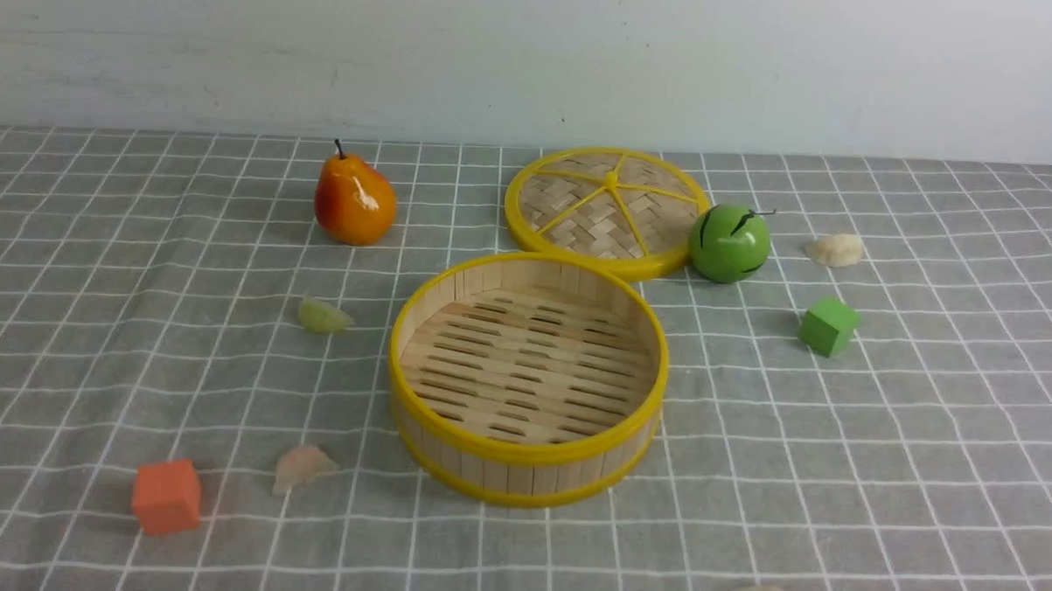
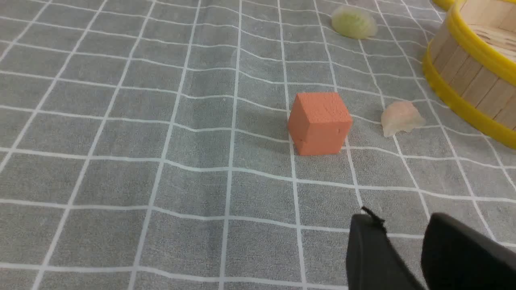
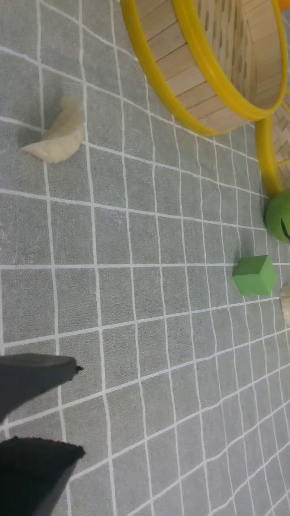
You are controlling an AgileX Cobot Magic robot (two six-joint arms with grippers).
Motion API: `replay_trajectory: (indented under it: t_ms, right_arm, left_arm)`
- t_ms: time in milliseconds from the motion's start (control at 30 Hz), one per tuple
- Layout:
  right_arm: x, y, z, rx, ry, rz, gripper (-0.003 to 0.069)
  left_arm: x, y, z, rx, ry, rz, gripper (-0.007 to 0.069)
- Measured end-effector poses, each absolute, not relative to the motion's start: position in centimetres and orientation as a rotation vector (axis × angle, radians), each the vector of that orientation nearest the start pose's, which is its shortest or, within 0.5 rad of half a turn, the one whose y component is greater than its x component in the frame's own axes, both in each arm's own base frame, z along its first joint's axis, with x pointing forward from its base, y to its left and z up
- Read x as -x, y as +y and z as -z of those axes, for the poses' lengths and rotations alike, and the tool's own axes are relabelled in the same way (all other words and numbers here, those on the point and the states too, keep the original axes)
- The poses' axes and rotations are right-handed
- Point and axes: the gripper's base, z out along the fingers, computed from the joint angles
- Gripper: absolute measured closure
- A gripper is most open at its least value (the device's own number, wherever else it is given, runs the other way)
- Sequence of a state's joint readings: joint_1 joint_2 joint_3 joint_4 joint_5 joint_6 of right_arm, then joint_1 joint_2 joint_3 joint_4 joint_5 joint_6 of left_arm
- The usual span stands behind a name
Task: Put the dumplings into the steamer on the table with the grey tablecloth.
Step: 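Reach for and grasp a dumpling on the table with the left gripper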
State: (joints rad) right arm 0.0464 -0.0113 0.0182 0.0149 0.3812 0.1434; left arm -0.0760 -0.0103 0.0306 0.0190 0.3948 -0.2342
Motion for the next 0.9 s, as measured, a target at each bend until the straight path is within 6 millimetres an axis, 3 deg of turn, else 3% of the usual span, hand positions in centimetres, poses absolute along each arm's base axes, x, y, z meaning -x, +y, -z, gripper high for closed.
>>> replay_trajectory:
  t_ms: [900]
  right_arm:
    - [-5.22,0.27,-17.34,-0.095,1.872,-0.138,0.0419]
  left_arm:
    - [-5.23,-0.30,-16.90,0.132,1.887,0.184,0.0410]
